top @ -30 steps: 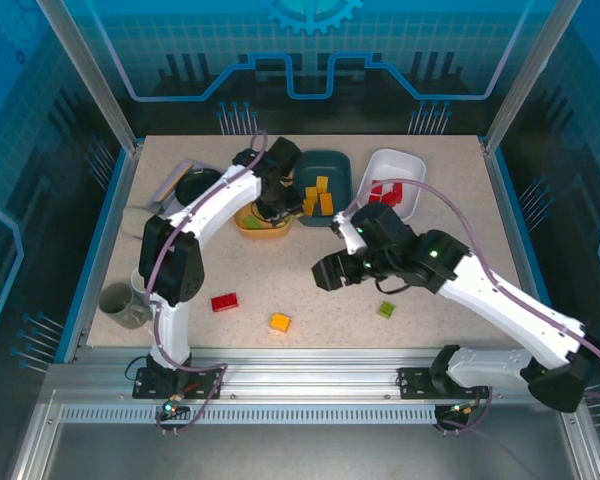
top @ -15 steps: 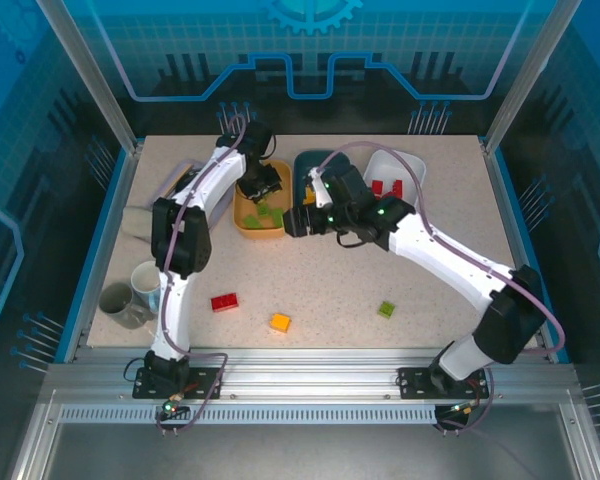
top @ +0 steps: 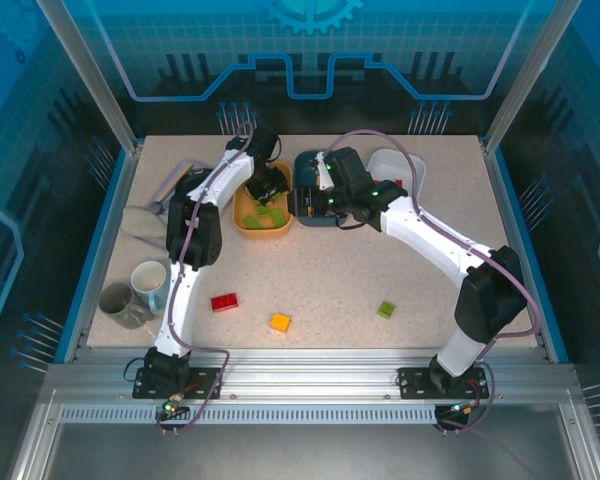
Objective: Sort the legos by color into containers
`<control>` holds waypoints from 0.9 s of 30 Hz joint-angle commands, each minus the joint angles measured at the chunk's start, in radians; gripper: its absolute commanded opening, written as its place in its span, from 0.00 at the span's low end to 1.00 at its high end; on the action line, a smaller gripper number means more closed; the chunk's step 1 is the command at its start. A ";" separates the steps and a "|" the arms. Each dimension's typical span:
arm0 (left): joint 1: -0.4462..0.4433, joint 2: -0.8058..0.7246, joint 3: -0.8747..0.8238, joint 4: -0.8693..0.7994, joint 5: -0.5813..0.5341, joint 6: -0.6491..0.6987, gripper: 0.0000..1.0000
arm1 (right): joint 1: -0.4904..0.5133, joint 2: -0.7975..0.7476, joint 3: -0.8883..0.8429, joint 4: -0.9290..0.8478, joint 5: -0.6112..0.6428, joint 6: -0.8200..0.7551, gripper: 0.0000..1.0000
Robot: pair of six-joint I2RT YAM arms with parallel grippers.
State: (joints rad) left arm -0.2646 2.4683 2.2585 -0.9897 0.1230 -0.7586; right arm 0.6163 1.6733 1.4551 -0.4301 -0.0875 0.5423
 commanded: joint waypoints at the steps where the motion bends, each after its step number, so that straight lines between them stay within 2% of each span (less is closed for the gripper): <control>1: 0.005 0.020 0.034 -0.033 0.038 -0.029 0.44 | -0.007 0.012 0.048 -0.036 -0.019 -0.001 0.78; 6: 0.007 -0.005 0.068 -0.071 0.033 -0.023 0.55 | -0.004 0.004 0.056 -0.064 -0.007 -0.032 0.78; 12: 0.007 -0.122 0.067 -0.097 -0.002 -0.018 0.58 | 0.049 -0.027 0.025 -0.068 0.013 -0.142 0.78; 15: 0.011 -0.233 0.004 -0.111 -0.033 -0.022 0.61 | 0.093 -0.045 -0.016 -0.037 -0.015 -0.229 0.78; 20: 0.041 -0.515 -0.322 -0.058 -0.052 -0.074 0.64 | 0.154 -0.015 -0.064 -0.006 -0.129 -0.361 0.78; 27: 0.081 -0.964 -0.813 -0.015 -0.105 -0.165 0.68 | 0.295 0.099 -0.047 -0.033 -0.143 -0.530 0.79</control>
State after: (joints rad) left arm -0.1890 1.6123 1.5772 -0.9913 0.0635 -0.8654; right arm 0.8558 1.7153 1.3975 -0.4488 -0.1959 0.1246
